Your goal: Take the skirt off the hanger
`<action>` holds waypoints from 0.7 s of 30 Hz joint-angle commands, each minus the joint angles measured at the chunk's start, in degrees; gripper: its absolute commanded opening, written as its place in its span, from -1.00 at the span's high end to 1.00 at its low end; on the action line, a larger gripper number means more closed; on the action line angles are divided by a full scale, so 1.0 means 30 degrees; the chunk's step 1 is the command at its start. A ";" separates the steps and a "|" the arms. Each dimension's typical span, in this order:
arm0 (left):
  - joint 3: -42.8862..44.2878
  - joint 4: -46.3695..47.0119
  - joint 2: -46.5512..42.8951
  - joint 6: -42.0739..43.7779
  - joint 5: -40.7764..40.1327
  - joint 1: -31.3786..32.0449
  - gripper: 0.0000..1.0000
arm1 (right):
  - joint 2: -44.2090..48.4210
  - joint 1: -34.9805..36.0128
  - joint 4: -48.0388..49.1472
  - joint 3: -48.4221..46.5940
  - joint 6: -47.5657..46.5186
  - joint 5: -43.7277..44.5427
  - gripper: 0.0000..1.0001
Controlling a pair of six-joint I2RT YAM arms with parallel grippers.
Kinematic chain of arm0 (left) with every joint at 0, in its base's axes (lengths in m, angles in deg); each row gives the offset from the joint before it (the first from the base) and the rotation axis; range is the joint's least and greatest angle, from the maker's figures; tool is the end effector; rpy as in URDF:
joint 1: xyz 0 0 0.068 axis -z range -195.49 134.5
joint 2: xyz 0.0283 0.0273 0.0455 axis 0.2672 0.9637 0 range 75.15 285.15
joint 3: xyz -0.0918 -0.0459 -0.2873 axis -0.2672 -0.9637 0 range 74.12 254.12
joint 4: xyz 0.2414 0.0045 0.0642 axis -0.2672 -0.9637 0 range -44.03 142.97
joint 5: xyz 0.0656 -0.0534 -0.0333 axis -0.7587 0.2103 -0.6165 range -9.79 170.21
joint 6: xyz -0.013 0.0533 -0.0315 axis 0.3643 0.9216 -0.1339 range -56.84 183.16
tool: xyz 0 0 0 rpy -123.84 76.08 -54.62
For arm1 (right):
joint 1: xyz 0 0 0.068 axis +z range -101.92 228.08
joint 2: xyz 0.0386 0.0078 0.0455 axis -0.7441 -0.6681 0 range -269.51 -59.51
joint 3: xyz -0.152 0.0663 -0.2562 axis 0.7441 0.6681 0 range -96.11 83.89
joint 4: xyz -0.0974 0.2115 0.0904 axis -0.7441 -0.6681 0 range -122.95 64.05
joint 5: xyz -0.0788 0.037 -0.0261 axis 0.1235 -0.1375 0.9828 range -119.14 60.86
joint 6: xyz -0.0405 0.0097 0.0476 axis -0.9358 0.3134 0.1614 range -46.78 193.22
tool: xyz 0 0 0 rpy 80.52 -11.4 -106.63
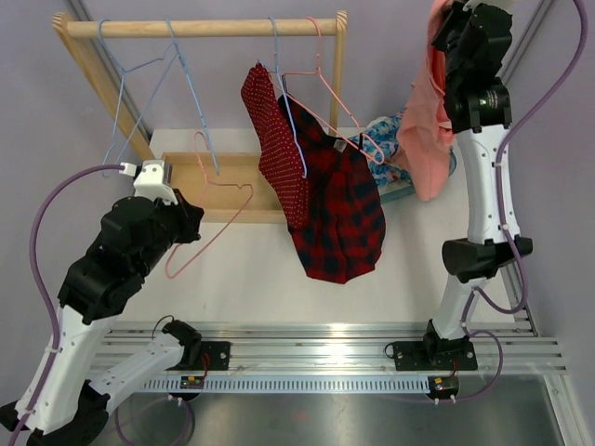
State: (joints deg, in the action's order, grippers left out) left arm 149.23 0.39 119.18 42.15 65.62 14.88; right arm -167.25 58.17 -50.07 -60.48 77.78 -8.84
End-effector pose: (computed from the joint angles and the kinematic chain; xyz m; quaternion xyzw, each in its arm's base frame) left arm 0.0813 -0.0335 0.4472 -0.0043 0.8230 -0.1475 0.5486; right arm 0.3752 0.0497 0.6095 0.1076 0.6219 -0.0115 0.7756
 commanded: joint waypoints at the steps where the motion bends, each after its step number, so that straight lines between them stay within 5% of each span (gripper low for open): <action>1: -0.0163 0.1441 0.0206 0.0003 0.0001 -0.0016 1.00 | -0.1027 -0.0578 0.2148 -0.1185 0.2140 -0.2866 1.00; 10: 0.2408 0.1150 0.2107 0.1171 -0.1112 -0.0016 1.00 | 0.0289 -0.0960 0.7017 1.3048 0.6033 -0.5618 0.94; 11: 0.2878 0.1149 0.2429 0.1407 -0.1316 -0.0016 1.00 | 0.0406 -0.0960 0.6869 1.3985 0.6388 -0.6666 -0.36; 12: 0.3347 0.1149 0.2896 0.1641 -0.1405 -0.0016 1.00 | 0.0929 -0.0931 0.7013 1.6402 0.6826 -0.7692 -0.98; 18: 0.8442 0.0652 0.6559 0.3108 -0.1730 -0.0045 1.00 | 0.7166 0.0151 1.1378 2.7480 0.8766 -0.8172 -0.99; 21: 1.0613 -0.0341 0.7966 0.3255 -0.1612 -0.0045 1.00 | 0.9740 0.0358 1.0417 2.9601 0.8034 -0.8201 -0.99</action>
State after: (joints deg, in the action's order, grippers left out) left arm 175.29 -0.75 141.06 49.40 61.90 14.88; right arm -150.05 58.30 -25.76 25.89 100.92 -31.57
